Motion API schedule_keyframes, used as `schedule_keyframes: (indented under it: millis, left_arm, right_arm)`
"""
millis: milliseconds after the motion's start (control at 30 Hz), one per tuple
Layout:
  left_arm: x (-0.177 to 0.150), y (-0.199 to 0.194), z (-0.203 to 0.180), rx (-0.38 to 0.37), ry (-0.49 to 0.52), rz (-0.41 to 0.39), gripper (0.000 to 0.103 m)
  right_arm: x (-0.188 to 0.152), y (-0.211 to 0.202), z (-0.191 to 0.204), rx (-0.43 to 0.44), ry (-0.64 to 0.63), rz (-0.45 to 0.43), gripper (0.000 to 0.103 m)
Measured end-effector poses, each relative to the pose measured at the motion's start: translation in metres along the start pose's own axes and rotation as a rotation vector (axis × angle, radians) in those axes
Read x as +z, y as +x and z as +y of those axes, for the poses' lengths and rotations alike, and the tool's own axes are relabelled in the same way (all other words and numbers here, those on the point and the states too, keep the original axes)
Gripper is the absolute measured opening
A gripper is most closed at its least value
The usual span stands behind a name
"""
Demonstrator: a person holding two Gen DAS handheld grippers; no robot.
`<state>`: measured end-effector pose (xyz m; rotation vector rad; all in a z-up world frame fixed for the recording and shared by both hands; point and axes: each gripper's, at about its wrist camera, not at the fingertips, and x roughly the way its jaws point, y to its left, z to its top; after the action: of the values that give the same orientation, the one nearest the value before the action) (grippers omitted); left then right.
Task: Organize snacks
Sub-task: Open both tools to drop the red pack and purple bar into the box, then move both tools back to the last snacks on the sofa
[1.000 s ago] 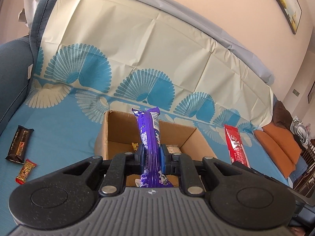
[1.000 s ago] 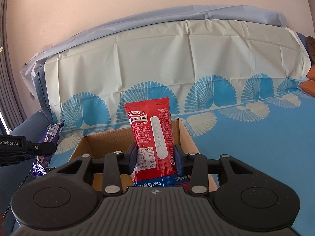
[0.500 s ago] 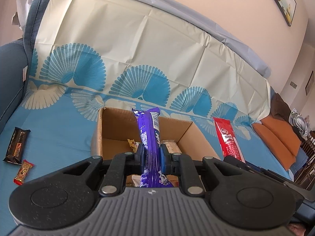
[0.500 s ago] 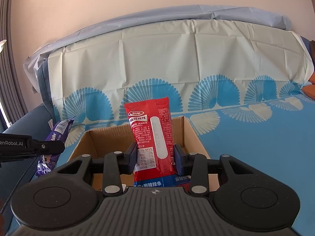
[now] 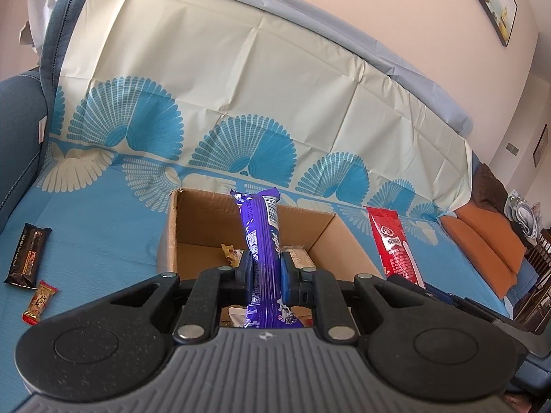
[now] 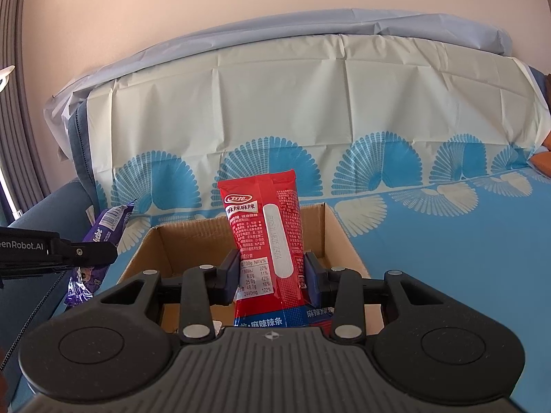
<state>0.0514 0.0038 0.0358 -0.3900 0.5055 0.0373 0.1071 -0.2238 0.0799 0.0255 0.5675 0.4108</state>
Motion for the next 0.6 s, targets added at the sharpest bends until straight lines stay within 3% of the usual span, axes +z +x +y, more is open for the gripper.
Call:
schedule_keyframes:
  millis: [267,300,333,367,400,600]
  left_arm:
    - [0.0012,-0.0011,-0.0019,-0.02,0.001,-0.002,0.017]
    - [0.0012,-0.0018,-0.0027,-0.021,0.004,-0.003,0.018]
    - [0.0012,-0.0021,-0.0036,-0.026,0.008,-0.003,0.026]
    - [0.0013,-0.003,-0.0044,-0.034,0.01,-0.007,0.036]
    - [0.0013,-0.0047,-0.0055,-0.035,0.012,-0.018,0.039]
    - [0.0024,-0.0089,-0.0093,-0.034,0.025,-0.054,0.049]
  right_arm:
    - [0.0011,0.0035,-0.0017,0.02,-0.001,0.017,0.044]
    - [0.0006,0.0045,-0.0012,0.018,-0.001,0.023,0.047]
    - [0.0006,0.0061,-0.0002,0.015,-0.008,0.03,0.061]
    - [0.0003,0.0064,0.0014,0.006,-0.016,0.028,0.068]
    - [0.0002,0.0057,0.0029,-0.002,-0.023,0.02,0.079]
    - [-0.0009,0.0053,0.0074,-0.01,-0.042,0.011,0.082]
